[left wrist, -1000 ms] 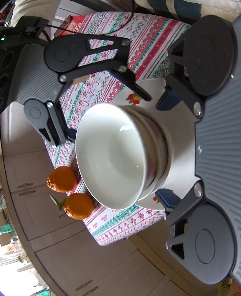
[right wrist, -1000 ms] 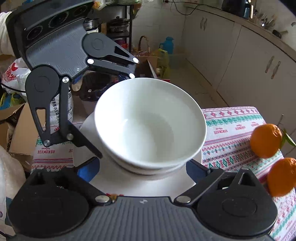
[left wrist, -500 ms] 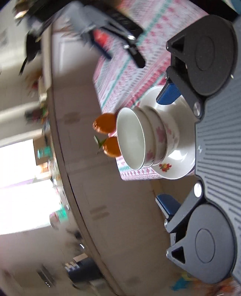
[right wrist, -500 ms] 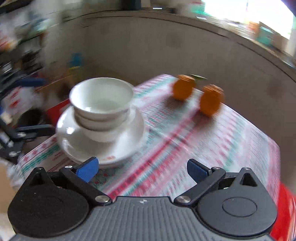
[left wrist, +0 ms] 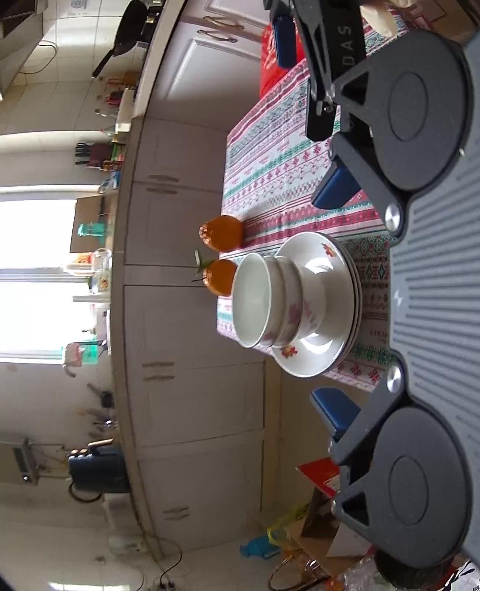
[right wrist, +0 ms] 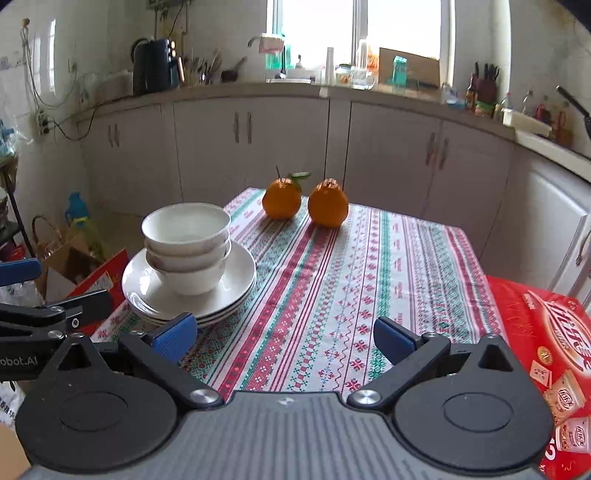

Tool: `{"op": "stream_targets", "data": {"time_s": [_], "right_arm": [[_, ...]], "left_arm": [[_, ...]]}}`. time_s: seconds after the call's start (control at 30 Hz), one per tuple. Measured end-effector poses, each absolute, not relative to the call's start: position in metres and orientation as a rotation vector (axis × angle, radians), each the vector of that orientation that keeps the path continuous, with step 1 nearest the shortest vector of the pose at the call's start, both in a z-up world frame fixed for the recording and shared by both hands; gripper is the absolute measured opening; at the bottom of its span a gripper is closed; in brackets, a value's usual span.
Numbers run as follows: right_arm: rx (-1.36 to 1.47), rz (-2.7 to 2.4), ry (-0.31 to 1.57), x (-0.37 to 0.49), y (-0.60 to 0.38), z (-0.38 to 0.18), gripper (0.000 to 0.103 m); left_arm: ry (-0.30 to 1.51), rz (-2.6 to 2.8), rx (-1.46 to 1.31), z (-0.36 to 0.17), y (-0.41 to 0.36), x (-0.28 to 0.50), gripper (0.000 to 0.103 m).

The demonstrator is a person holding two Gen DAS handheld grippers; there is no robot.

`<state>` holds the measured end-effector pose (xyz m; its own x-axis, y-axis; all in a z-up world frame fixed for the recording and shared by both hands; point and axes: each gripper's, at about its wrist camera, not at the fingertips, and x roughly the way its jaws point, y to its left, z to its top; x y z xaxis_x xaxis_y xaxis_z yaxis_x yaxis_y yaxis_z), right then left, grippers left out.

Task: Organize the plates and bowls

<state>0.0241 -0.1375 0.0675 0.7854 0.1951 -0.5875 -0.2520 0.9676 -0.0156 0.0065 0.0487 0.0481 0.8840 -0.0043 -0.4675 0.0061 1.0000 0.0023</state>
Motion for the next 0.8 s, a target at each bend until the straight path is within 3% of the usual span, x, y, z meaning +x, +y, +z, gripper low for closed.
{"op": "stream_targets", "data": {"time_s": [0.8], "right_arm": [[-0.100,0.181,0.556,0.004,-0.134,0.073,0.103]], "left_arm": [[0.470,0.040,-0.001,0.056,0.043,-0.009,0.102]]}}
